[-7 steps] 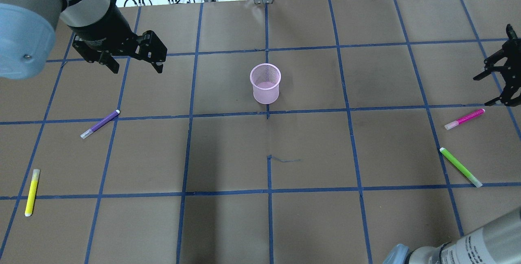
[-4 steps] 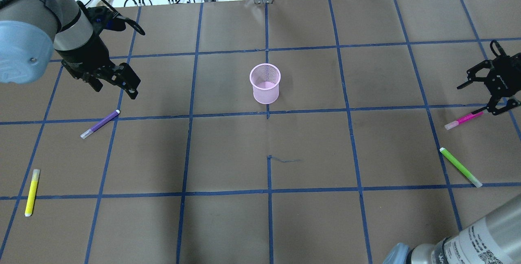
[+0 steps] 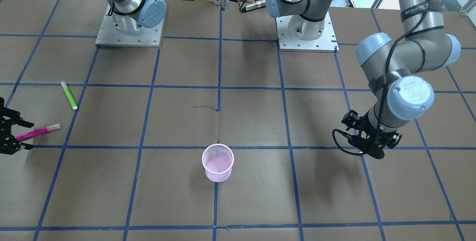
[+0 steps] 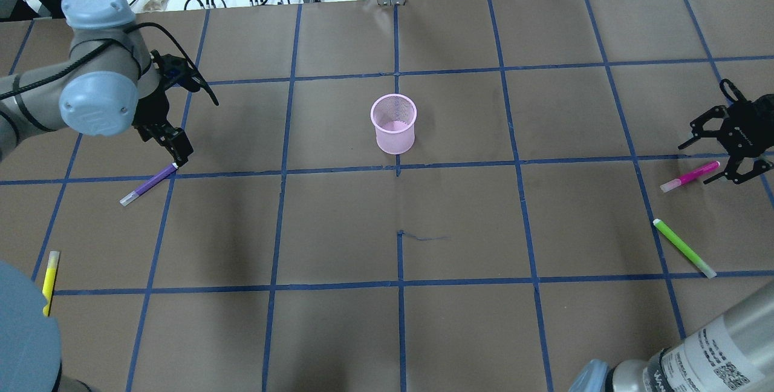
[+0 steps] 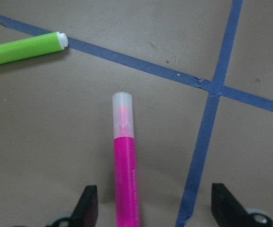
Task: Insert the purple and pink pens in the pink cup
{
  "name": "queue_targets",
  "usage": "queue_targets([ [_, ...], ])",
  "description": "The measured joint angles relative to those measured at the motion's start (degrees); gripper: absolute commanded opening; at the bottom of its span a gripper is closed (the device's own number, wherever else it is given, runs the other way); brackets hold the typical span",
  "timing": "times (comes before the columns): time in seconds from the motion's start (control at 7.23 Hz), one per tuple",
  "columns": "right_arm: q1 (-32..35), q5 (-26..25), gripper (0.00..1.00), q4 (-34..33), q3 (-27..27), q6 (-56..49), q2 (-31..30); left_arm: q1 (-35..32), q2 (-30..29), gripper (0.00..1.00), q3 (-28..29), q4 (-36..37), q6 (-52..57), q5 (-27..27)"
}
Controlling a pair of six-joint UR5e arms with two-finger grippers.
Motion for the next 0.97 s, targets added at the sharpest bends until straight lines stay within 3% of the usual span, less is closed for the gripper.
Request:
queue_targets([
  [0.41, -0.1, -0.6, 0.21, -0.1, -0.3, 0.2, 0.0, 0.1, -4.8, 1.00, 0.0, 3.9, 12.4, 0.5],
  [0.69, -0.1, -0.7, 0.07, -0.2, -0.3, 0.2, 0.0, 0.2, -5.3, 1.00, 0.0, 4.6, 14.1, 0.6],
  [0.97, -0.2, -0.9, 0.05, -0.3, -0.4, 0.5, 0.0, 0.4, -5.4, 1.00, 0.0, 4.7, 14.2, 0.6],
])
